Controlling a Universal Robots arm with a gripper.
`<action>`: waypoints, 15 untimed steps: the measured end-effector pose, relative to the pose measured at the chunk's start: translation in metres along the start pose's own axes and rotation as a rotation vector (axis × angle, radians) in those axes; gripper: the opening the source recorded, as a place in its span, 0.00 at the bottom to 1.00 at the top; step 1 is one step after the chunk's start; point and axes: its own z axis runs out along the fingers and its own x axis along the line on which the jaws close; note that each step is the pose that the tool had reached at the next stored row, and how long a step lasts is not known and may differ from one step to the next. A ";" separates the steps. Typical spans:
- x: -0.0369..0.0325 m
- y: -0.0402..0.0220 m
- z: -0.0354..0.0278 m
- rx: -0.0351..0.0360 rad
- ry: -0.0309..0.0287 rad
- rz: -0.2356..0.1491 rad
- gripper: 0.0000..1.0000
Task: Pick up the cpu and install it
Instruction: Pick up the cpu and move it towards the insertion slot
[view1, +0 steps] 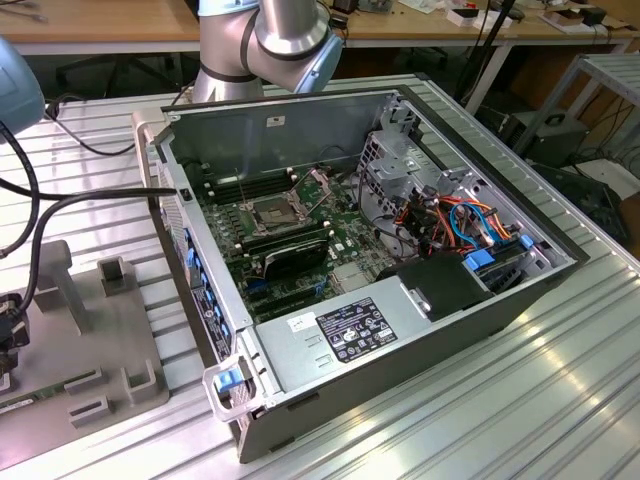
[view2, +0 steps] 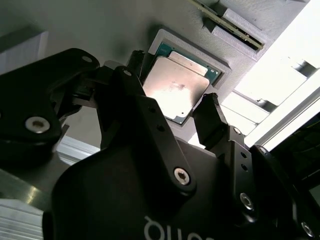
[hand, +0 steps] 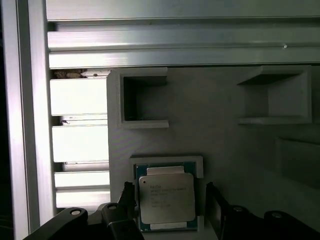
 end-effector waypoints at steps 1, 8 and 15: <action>0.0000 0.0001 0.0004 -0.0004 -0.0001 0.000 0.68; 0.0002 0.0004 0.0009 -0.0010 -0.0002 0.000 0.68; 0.0022 0.0013 0.0024 -0.0010 -0.0002 0.000 0.68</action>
